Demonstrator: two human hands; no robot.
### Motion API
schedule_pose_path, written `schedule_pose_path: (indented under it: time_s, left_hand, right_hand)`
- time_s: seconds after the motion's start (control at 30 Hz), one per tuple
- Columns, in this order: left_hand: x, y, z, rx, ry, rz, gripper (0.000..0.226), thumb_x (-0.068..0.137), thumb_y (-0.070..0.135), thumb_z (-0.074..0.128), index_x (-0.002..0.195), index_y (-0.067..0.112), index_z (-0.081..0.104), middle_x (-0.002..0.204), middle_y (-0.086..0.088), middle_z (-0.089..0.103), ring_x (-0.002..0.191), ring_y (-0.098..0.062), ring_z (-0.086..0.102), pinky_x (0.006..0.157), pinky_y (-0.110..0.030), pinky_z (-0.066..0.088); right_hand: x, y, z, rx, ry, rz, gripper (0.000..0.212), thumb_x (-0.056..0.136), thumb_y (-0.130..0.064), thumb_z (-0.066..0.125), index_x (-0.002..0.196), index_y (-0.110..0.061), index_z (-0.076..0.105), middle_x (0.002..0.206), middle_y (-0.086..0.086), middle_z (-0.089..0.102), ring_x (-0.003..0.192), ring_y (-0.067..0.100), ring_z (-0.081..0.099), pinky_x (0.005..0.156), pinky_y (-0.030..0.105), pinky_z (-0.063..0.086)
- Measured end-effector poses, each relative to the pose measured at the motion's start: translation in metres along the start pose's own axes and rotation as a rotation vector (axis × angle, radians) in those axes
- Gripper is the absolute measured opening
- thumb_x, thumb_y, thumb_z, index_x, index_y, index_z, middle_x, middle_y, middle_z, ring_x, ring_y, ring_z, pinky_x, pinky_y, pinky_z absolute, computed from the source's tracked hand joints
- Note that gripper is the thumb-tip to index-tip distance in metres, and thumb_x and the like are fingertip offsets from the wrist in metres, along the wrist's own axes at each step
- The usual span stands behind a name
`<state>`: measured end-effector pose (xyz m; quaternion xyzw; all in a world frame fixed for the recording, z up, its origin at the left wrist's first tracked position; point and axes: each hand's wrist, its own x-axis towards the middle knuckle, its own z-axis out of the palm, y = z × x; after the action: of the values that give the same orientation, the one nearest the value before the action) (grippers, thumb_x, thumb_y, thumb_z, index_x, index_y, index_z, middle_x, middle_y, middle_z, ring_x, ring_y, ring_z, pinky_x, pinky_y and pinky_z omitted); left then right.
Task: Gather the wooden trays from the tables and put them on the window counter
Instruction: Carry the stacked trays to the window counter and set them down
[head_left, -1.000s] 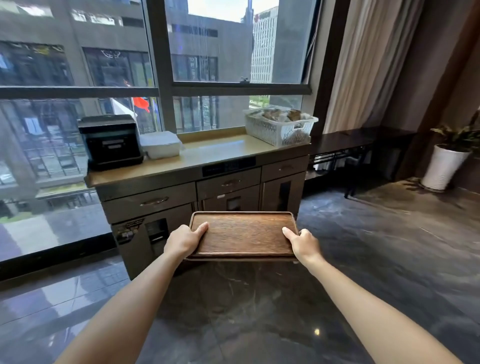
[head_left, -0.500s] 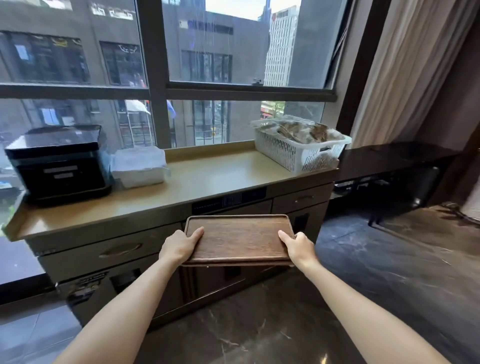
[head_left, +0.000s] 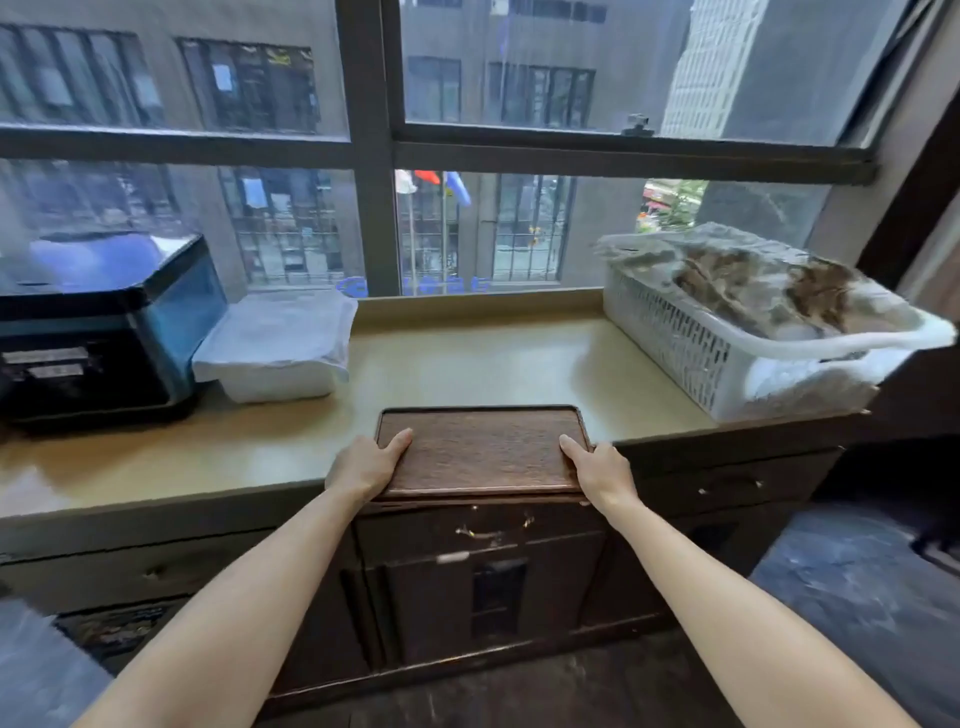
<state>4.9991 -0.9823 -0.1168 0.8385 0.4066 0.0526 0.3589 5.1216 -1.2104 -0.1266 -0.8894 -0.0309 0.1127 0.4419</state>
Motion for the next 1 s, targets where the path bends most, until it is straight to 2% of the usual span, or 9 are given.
schedule_pose_path:
  time_s: [0.1,0.27,0.4,0.57,0.73,0.87,1.0]
  left_hand:
    - [0.045,0.020,0.008,-0.035,0.020,-0.043,0.068,0.089,0.056,0.044,0.118,-0.004,0.059,0.127,-0.023,0.059,0.118,-0.036,0.054,0.097,-0.035,0.042]
    - [0.131,0.038,0.022,-0.072,0.007,-0.075,0.070,0.085,0.062,0.044,0.116,0.001,0.060,0.117,-0.019,0.065,0.108,-0.035,0.060,0.095,-0.040,0.048]
    - [0.211,0.054,0.033,-0.037,0.005,-0.053,0.067,0.087,0.058,0.044,0.112,-0.002,0.058,0.115,-0.020,0.064,0.105,-0.036,0.059,0.083,-0.038,0.046]
    - [0.299,0.073,0.041,-0.032,-0.015,-0.067,0.067,0.090,0.055,0.042,0.120,-0.004,0.051,0.122,-0.020,0.059,0.112,-0.036,0.056,0.091,-0.040,0.045]
    - [0.358,0.084,0.046,-0.004,-0.037,-0.077,0.067,0.090,0.055,0.041,0.120,-0.004,0.051,0.124,-0.021,0.059,0.114,-0.036,0.055,0.092,-0.039,0.044]
    - [0.400,0.091,0.055,0.048,-0.052,-0.068,0.068,0.091,0.056,0.038,0.118,-0.004,0.055,0.121,-0.021,0.062,0.111,-0.037,0.057,0.087,-0.038,0.045]
    - [0.427,0.094,0.065,0.109,-0.044,-0.060,0.067,0.091,0.057,0.034,0.114,0.000,0.060,0.120,-0.019,0.063,0.110,-0.036,0.058,0.089,-0.038,0.046]
  right_hand:
    - [0.058,-0.014,0.009,-0.030,-0.040,-0.027,0.042,0.090,-0.048,0.048,0.093,-0.006,0.049,0.093,0.008,0.053,0.087,0.028,0.053,0.077,0.038,0.050]
    - [0.148,-0.036,0.033,-0.074,-0.094,-0.035,0.040,0.091,-0.046,0.047,0.091,-0.006,0.048,0.093,0.009,0.053,0.082,0.027,0.050,0.069,0.032,0.041]
    - [0.219,-0.052,0.059,-0.052,-0.097,-0.003,0.042,0.088,-0.048,0.048,0.091,-0.006,0.048,0.094,0.009,0.053,0.084,0.030,0.054,0.073,0.037,0.047]
    - [0.296,-0.085,0.087,-0.083,-0.091,0.022,0.044,0.088,-0.050,0.047,0.091,-0.007,0.047,0.095,0.010,0.054,0.088,0.032,0.057,0.080,0.043,0.050]
    - [0.349,-0.106,0.107,-0.096,-0.111,0.041,0.045,0.088,-0.051,0.047,0.095,-0.007,0.047,0.098,0.011,0.054,0.099,0.036,0.060,0.086,0.047,0.051]
    - [0.391,-0.115,0.123,-0.108,-0.125,0.062,0.043,0.089,-0.049,0.047,0.094,-0.007,0.047,0.098,0.010,0.053,0.088,0.031,0.056,0.085,0.047,0.051]
    - [0.425,-0.122,0.134,-0.134,-0.135,0.049,0.051,0.089,-0.048,0.045,0.108,-0.002,0.053,0.107,0.016,0.059,0.091,0.032,0.056,0.086,0.047,0.052]
